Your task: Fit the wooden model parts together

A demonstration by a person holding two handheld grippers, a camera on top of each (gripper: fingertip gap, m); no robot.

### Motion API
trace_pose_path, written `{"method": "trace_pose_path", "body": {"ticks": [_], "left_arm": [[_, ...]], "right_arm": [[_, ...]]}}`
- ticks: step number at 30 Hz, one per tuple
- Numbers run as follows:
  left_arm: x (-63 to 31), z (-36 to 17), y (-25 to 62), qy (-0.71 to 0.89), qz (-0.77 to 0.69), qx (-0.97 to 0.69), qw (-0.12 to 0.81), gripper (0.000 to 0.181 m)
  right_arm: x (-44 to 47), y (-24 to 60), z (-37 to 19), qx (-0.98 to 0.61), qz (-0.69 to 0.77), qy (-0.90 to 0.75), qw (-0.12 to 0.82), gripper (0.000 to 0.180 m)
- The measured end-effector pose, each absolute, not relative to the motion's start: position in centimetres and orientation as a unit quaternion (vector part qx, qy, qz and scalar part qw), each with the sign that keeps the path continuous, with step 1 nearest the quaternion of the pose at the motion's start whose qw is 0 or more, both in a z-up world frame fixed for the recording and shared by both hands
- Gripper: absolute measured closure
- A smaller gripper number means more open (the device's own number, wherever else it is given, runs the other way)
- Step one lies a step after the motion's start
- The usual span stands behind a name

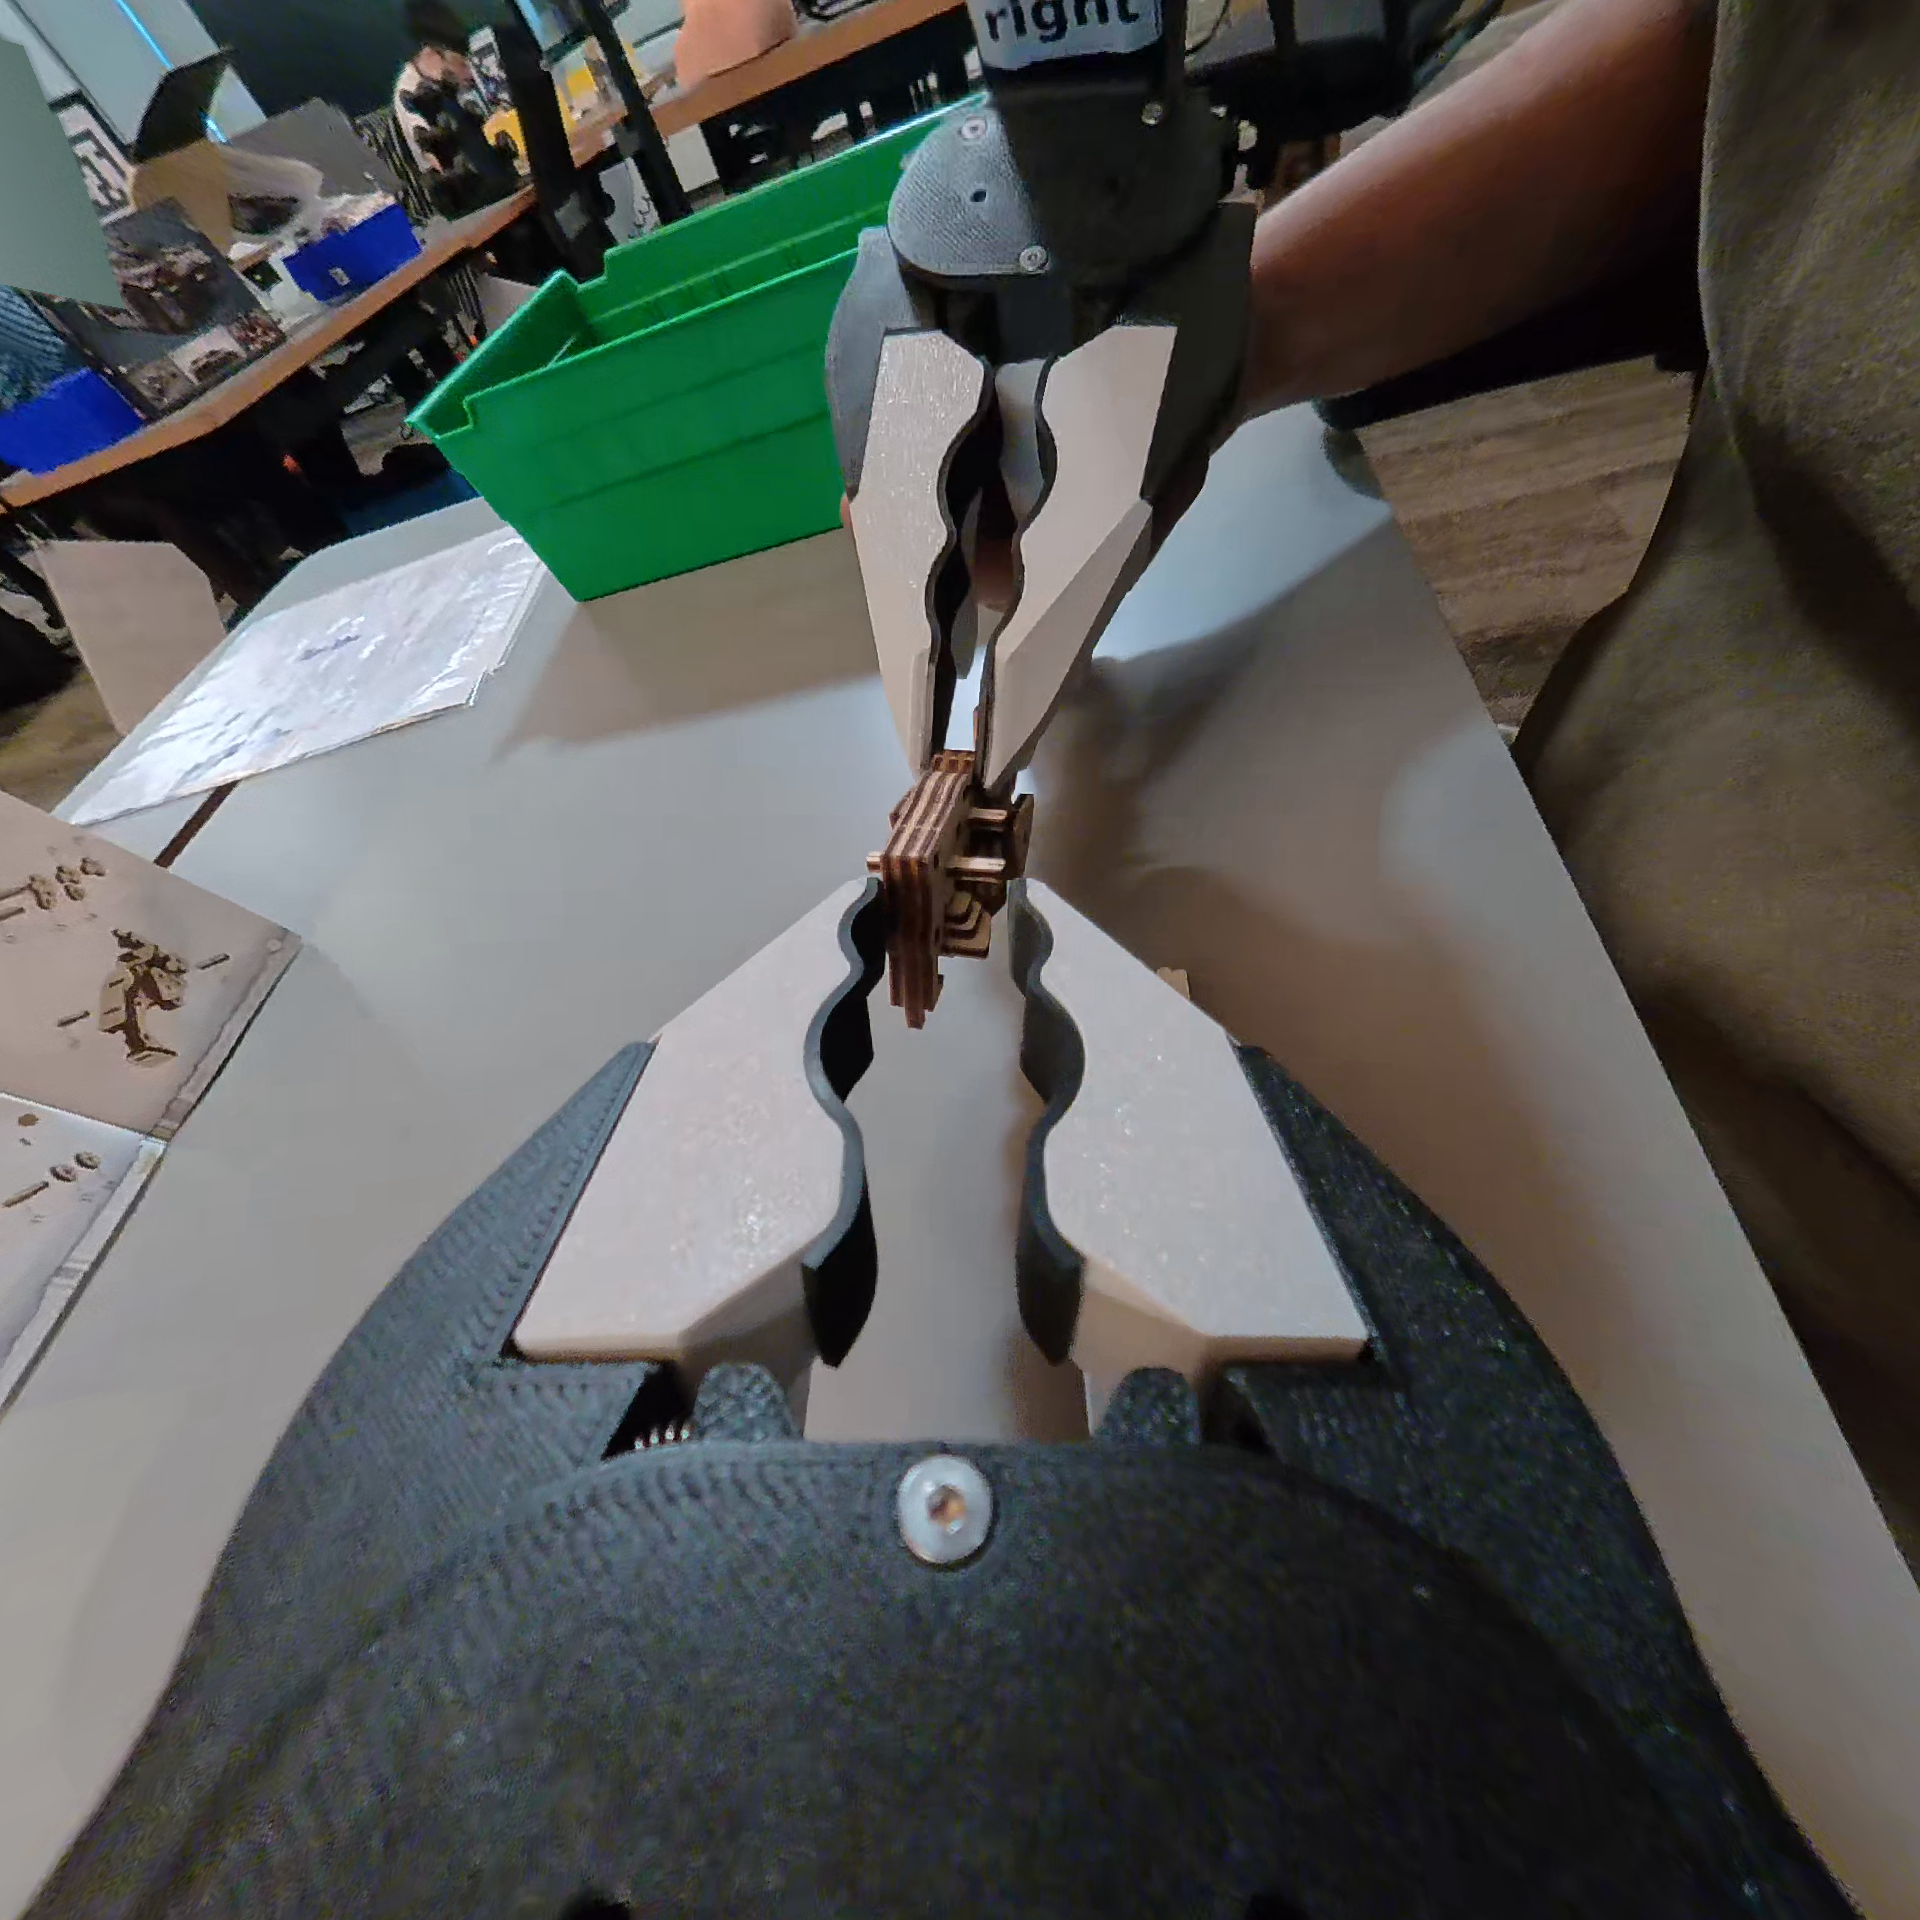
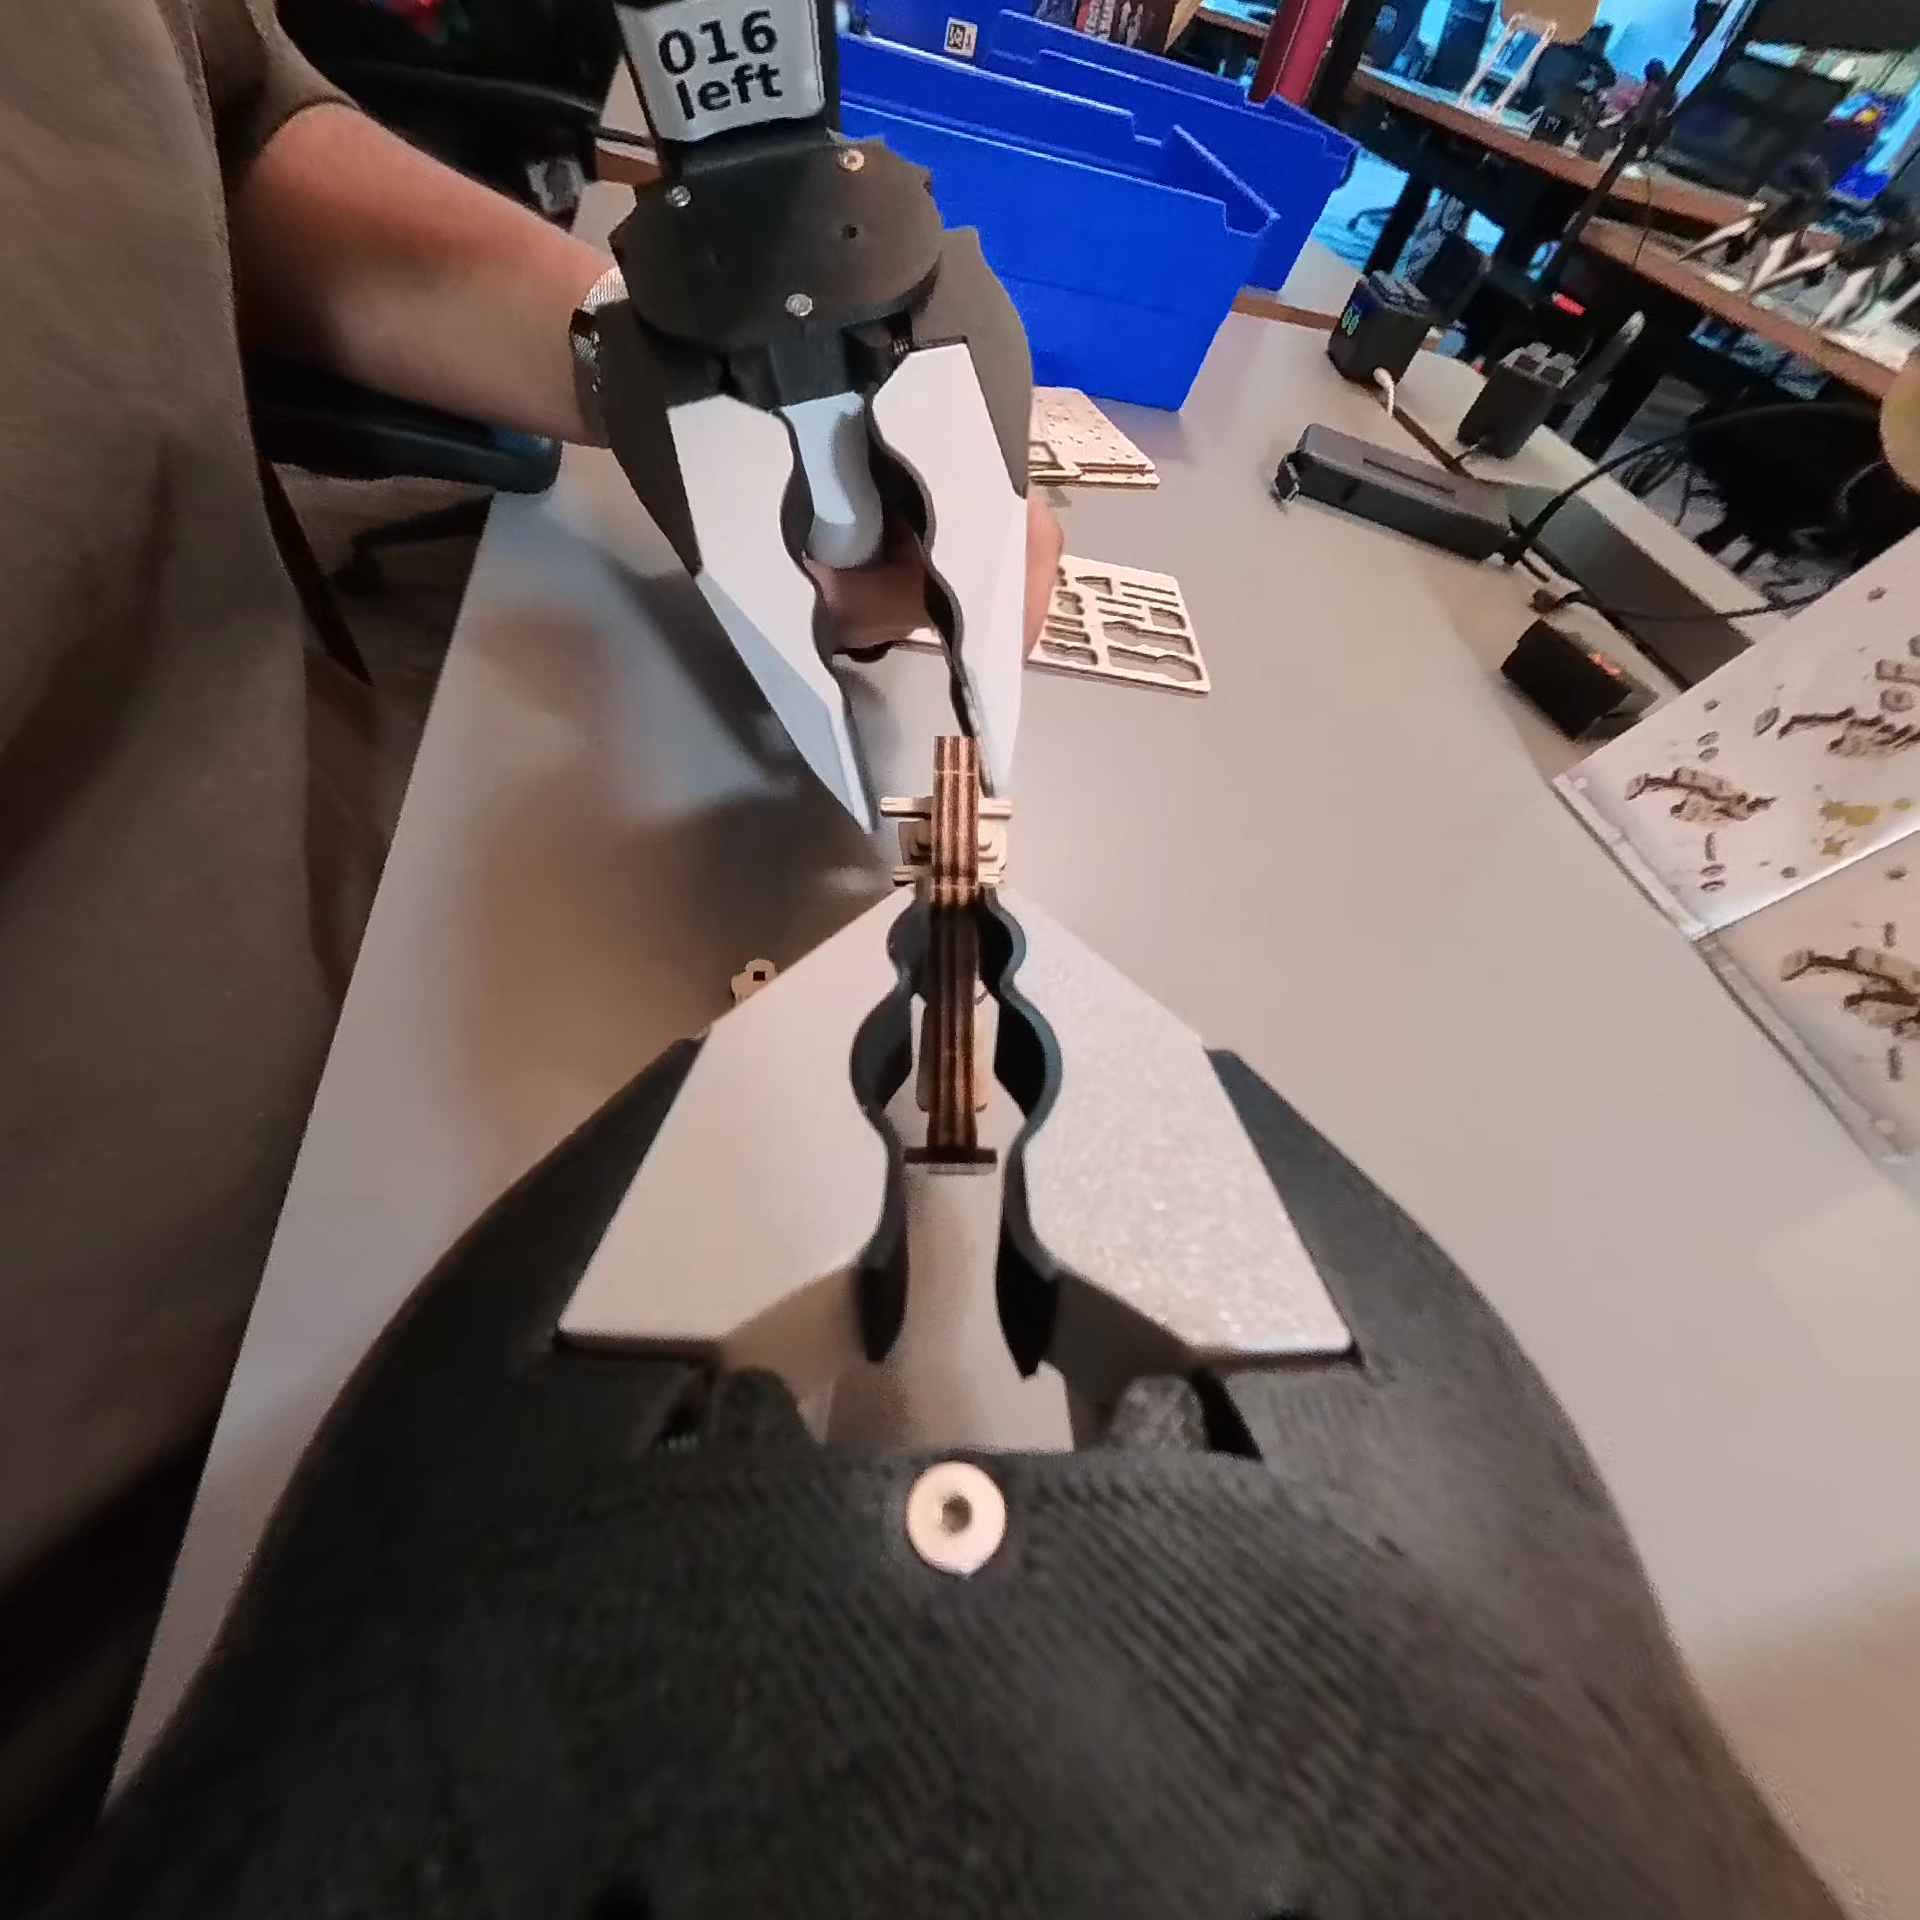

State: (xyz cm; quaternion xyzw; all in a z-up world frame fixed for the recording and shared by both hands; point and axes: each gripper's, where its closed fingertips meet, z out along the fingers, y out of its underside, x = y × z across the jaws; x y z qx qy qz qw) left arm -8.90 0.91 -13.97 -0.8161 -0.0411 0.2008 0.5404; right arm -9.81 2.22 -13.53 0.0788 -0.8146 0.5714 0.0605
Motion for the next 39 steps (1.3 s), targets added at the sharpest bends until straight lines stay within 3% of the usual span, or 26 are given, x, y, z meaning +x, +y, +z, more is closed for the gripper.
{"method": "trace_pose_path", "body": {"ticks": [11, 16, 39], "left_arm": [[-8.9, -13.7, 1.0, -0.062, 0.180, -0.811, 0.553, 0.153], [-8.9, -13.9, 1.1, -0.064, 0.181, -0.819, 0.541, 0.160], [-9.0, -12.5, 1.3, -0.082, 0.161, -0.809, 0.560, 0.163]], "right_arm": [[-9.8, 2.3, -14.0, 0.050, 0.566, -0.822, 0.016, 0.173], [-9.7, 2.2, -14.1, 0.050, 0.563, -0.824, 0.018, 0.173], [-9.6, 2.4, -12.8, 0.040, 0.589, -0.807, -0.003, 0.173]]}}
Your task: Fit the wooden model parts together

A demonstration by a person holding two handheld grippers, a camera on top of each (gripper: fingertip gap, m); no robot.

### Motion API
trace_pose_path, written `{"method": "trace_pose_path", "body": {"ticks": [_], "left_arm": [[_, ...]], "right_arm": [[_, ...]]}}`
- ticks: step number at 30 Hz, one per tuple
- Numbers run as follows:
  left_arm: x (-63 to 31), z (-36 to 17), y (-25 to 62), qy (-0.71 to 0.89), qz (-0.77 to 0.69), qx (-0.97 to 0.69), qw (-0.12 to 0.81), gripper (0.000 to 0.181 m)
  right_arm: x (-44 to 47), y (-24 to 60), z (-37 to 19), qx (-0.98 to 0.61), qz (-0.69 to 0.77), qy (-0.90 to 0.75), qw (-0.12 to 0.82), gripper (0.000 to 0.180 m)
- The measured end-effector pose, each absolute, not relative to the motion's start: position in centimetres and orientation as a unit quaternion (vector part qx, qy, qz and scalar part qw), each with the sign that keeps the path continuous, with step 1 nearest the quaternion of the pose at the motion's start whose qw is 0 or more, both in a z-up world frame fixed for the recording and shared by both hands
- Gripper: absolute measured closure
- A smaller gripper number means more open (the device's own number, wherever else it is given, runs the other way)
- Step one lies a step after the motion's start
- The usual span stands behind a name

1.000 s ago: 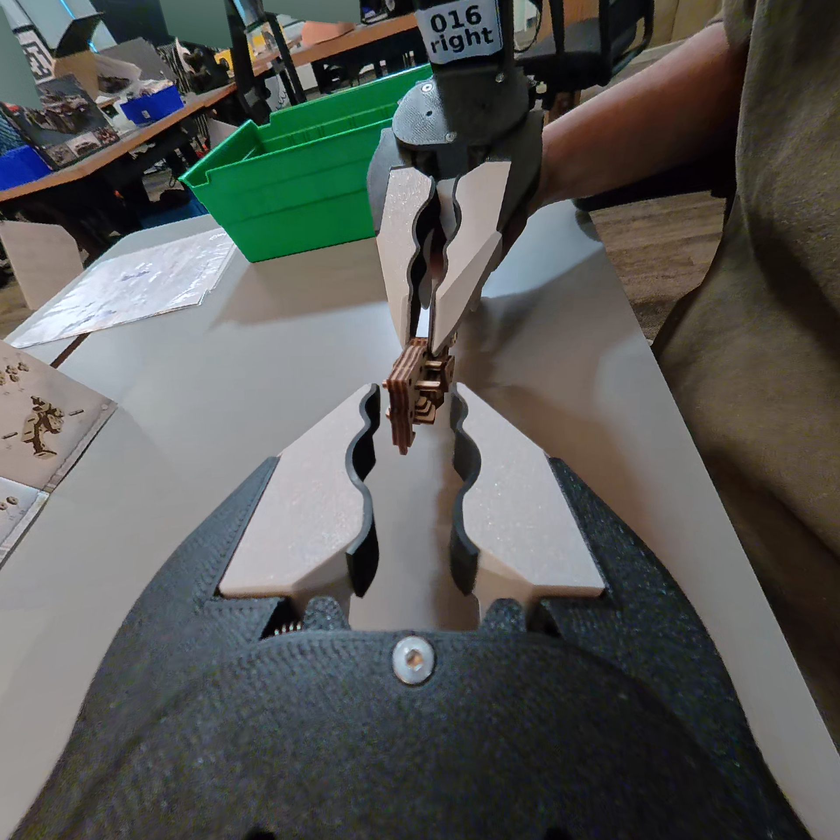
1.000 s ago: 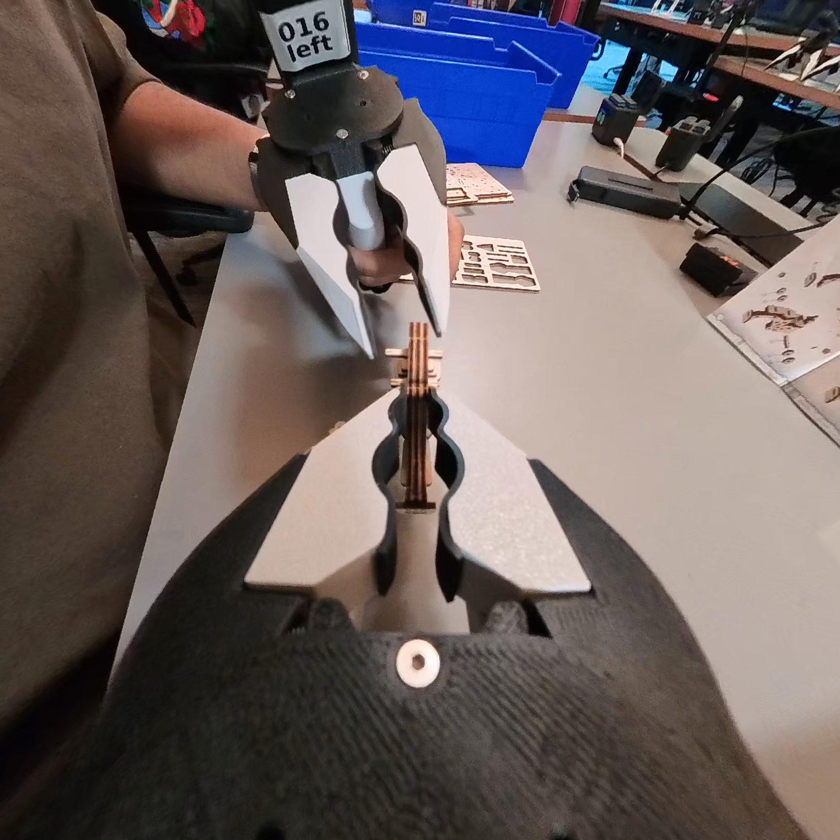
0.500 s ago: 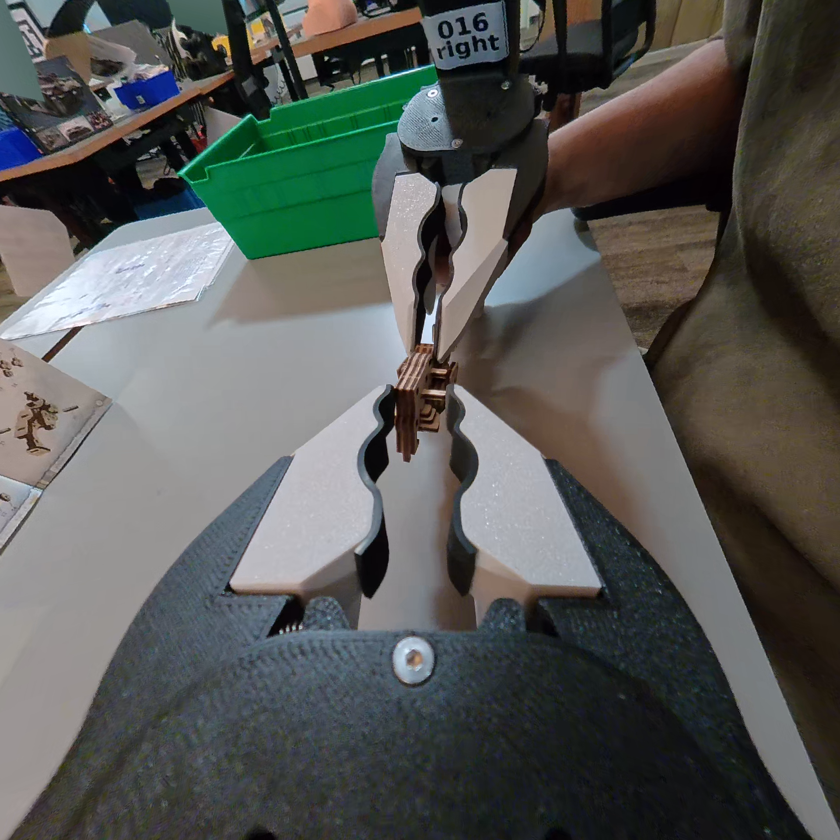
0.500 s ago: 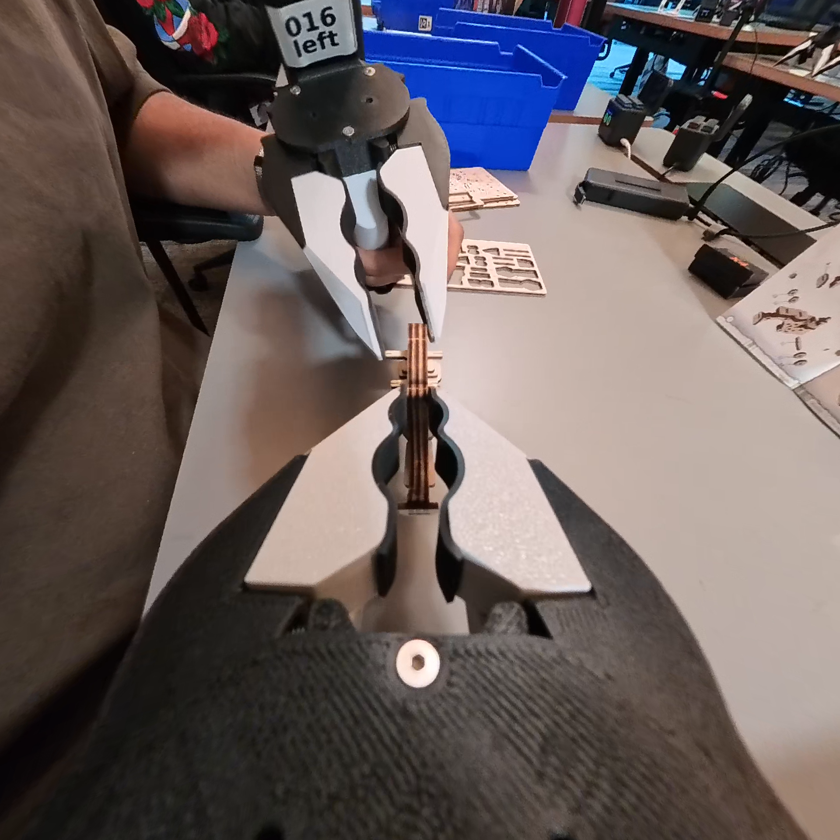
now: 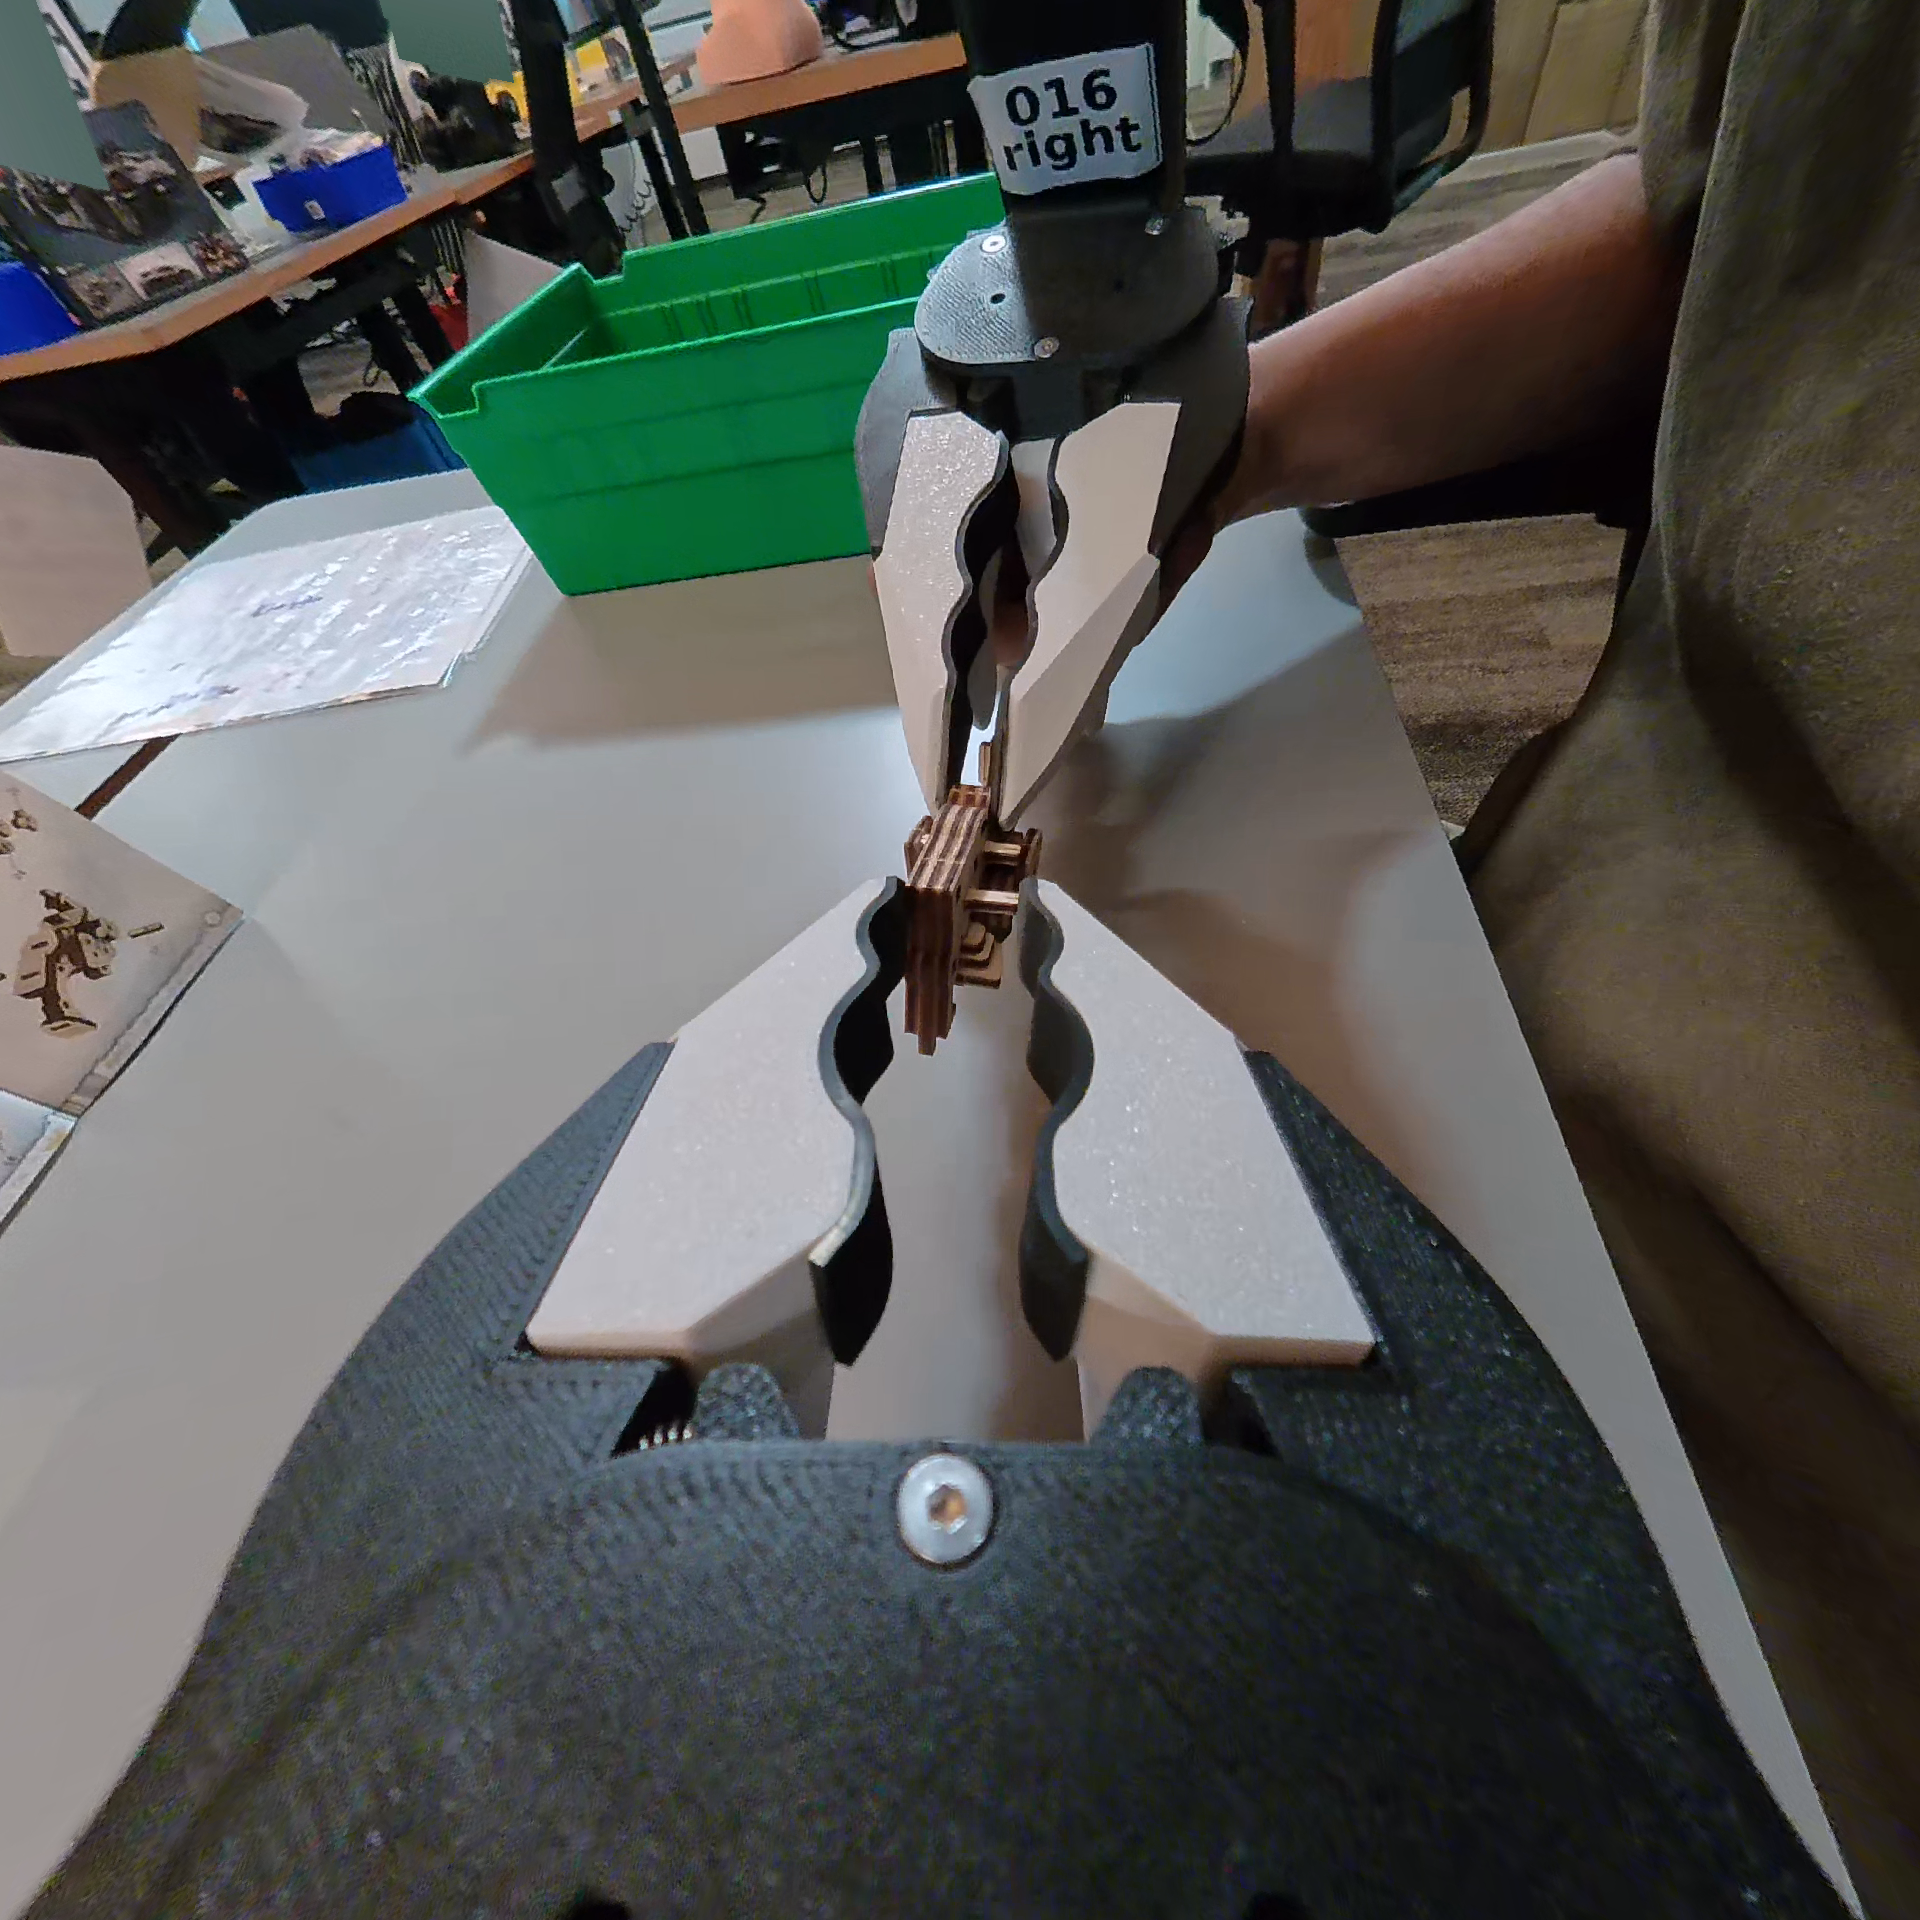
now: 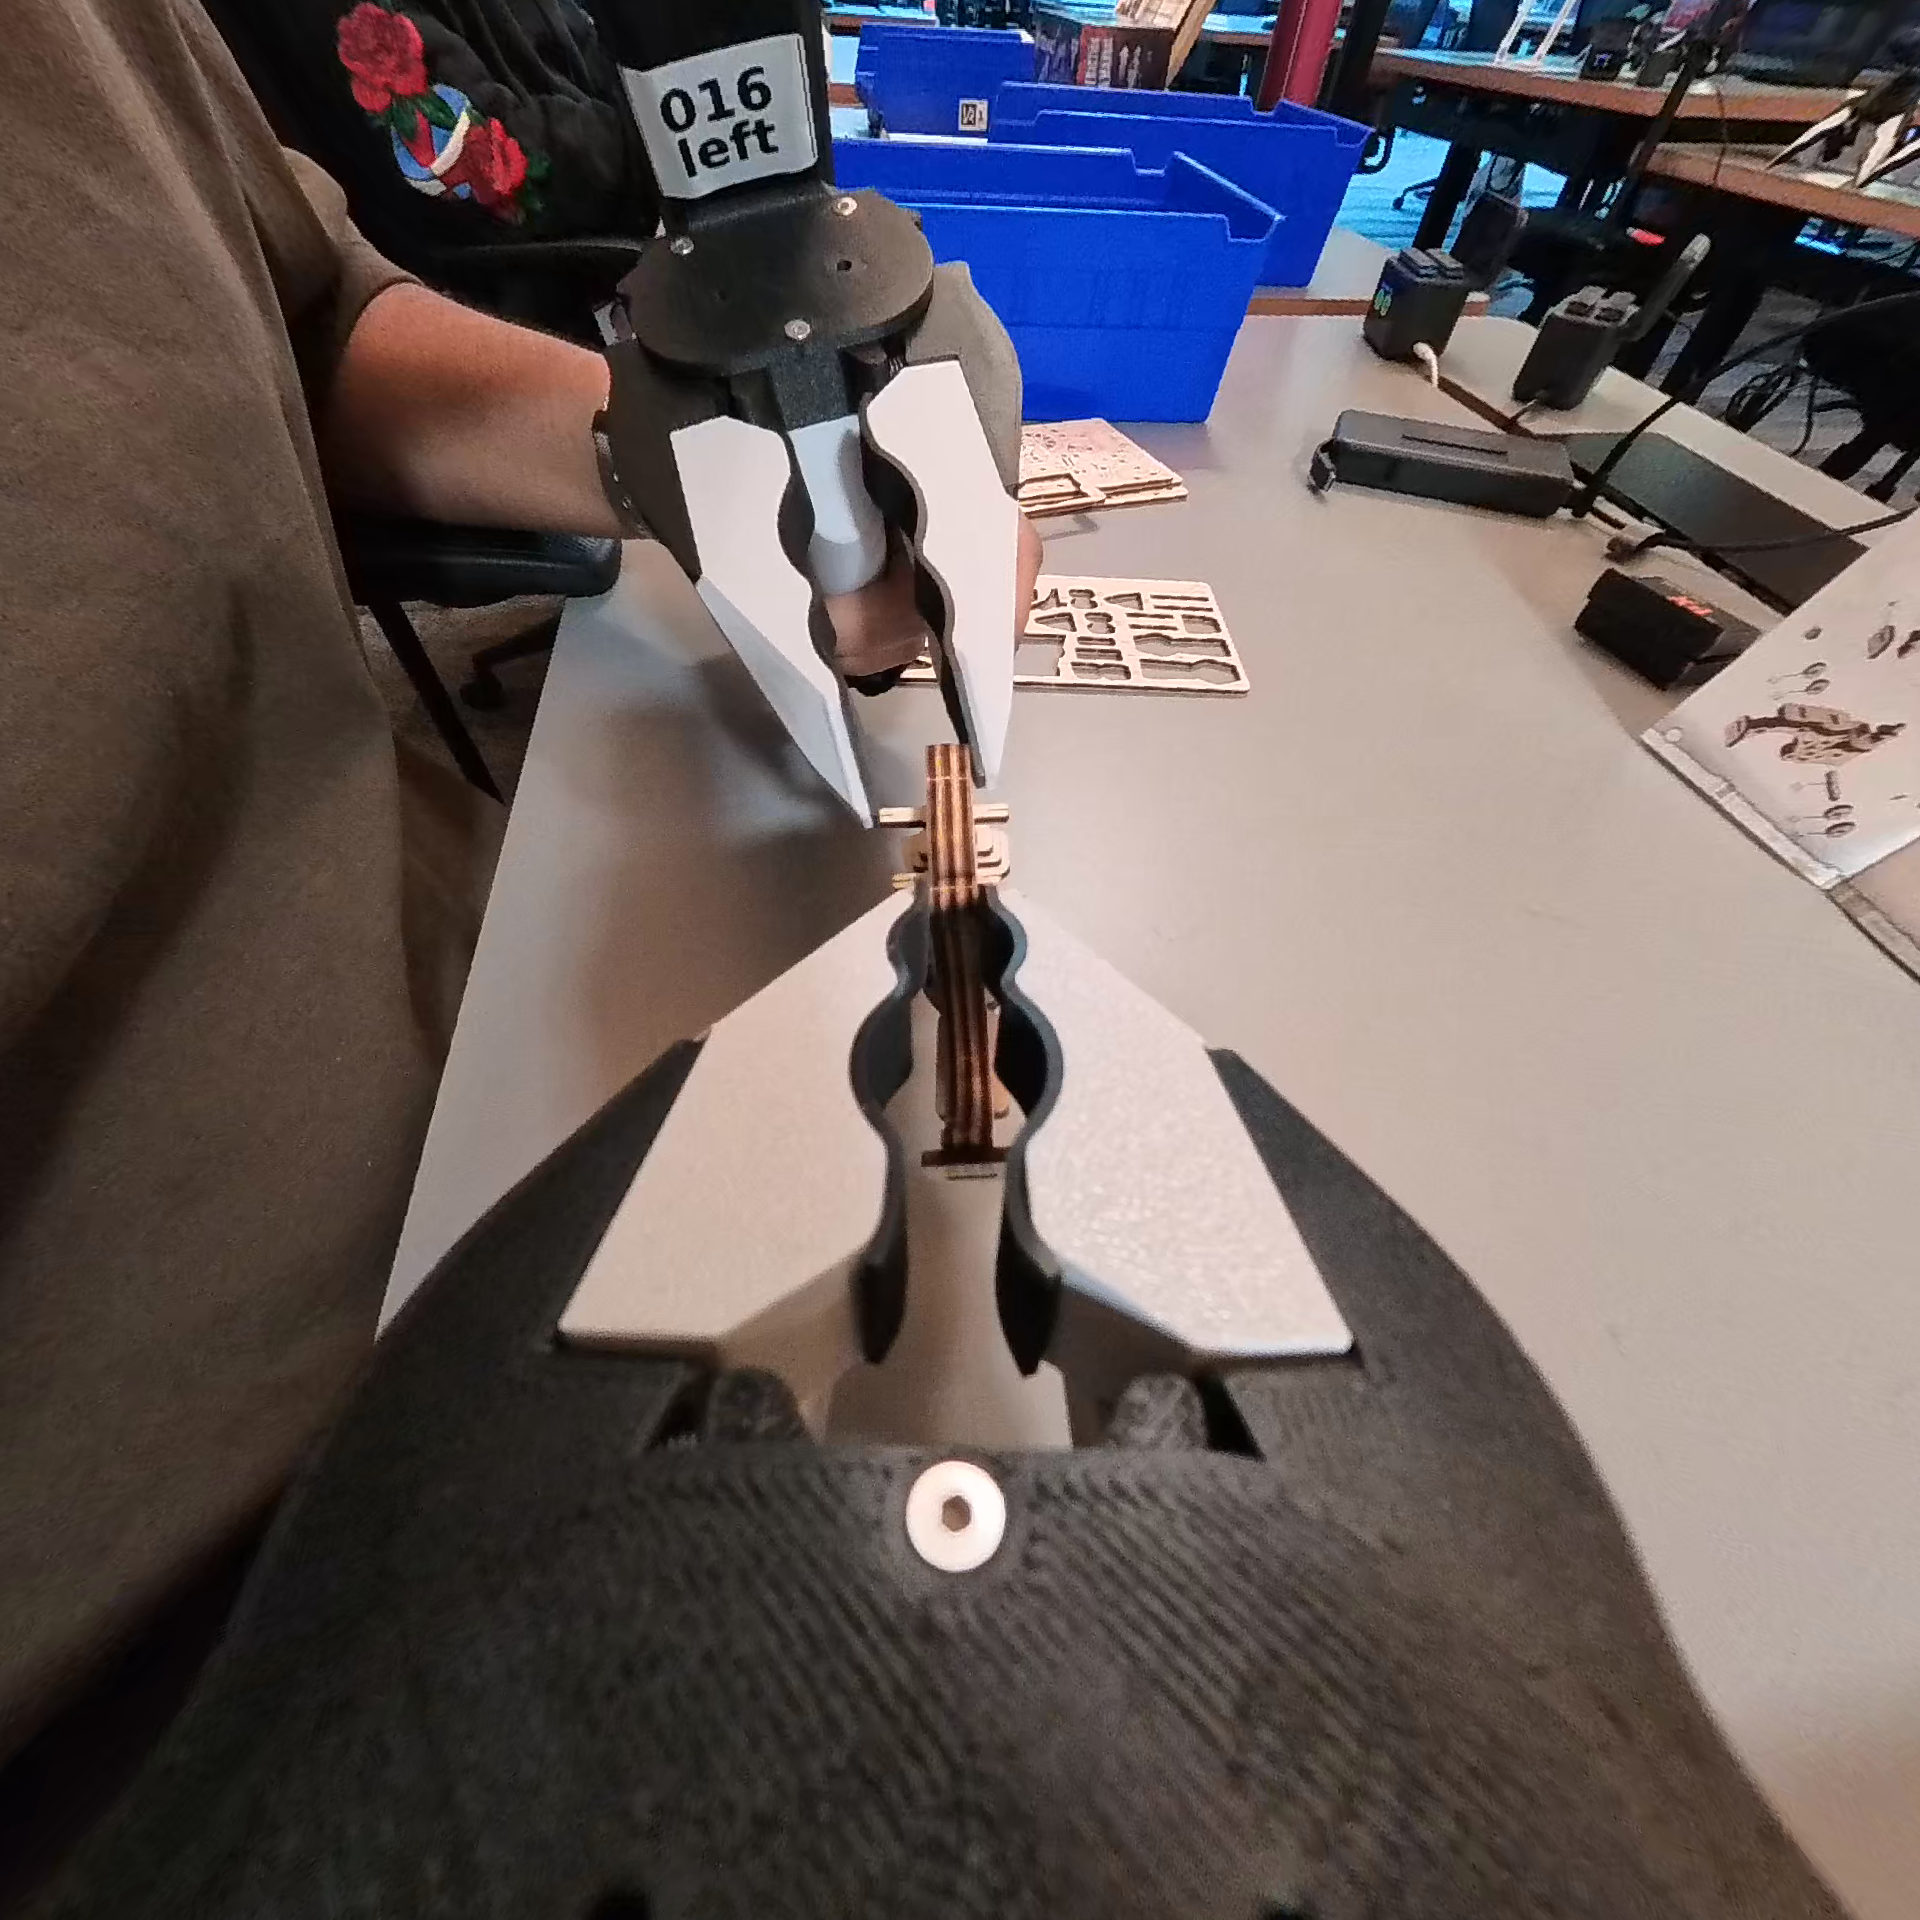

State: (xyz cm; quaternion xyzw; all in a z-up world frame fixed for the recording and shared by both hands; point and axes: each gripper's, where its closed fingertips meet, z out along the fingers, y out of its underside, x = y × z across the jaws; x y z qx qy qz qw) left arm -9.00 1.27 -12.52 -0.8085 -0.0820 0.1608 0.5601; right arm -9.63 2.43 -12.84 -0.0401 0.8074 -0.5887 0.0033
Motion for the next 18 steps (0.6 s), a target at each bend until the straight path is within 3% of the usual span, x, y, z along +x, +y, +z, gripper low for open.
{"method": "trace_pose_path", "body": {"ticks": [10, 18], "left_arm": [[-9.0, -12.9, 1.2, -0.091, 0.137, -0.790, 0.591, 0.154], [-8.7, -12.4, 0.9, -0.105, 0.087, -0.775, 0.618, 0.165]], "right_arm": [[-10.2, 2.6, -13.0, -0.036, -0.589, 0.807, -0.003, 0.173], [-9.0, 2.6, -12.8, -0.048, -0.596, 0.800, 0.037, 0.173]]}}
